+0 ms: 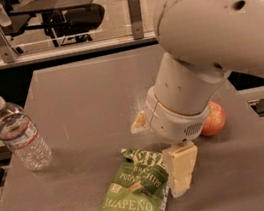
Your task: Move green jalapeno chip bag near water bottle
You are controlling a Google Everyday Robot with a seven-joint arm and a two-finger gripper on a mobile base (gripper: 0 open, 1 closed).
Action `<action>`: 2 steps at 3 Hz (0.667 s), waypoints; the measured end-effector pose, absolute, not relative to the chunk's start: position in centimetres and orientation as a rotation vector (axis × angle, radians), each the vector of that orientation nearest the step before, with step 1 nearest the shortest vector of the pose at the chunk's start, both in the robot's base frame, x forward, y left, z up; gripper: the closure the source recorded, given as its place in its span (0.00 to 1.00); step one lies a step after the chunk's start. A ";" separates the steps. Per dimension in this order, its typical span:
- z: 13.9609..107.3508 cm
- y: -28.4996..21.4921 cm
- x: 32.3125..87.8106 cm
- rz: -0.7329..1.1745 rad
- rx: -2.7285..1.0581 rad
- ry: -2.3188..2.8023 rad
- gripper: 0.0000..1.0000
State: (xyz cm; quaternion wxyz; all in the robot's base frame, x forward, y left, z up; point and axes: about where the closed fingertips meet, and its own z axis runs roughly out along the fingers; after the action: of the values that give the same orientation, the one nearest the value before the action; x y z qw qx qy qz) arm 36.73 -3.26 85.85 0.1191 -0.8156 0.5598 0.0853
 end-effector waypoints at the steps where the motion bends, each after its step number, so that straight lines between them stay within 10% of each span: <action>1: 85.4 -2.8 36.7 0.254 -2.411 1.624 0.42; 2: 85.7 -1.9 36.7 0.275 -2.421 1.613 0.65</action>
Offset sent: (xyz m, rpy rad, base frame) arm 0.0019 0.0250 -0.0014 0.0016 0.0476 0.0450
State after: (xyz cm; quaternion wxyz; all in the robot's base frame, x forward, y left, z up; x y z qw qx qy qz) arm 36.71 -1.85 85.66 0.1095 -0.8236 0.5486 0.0935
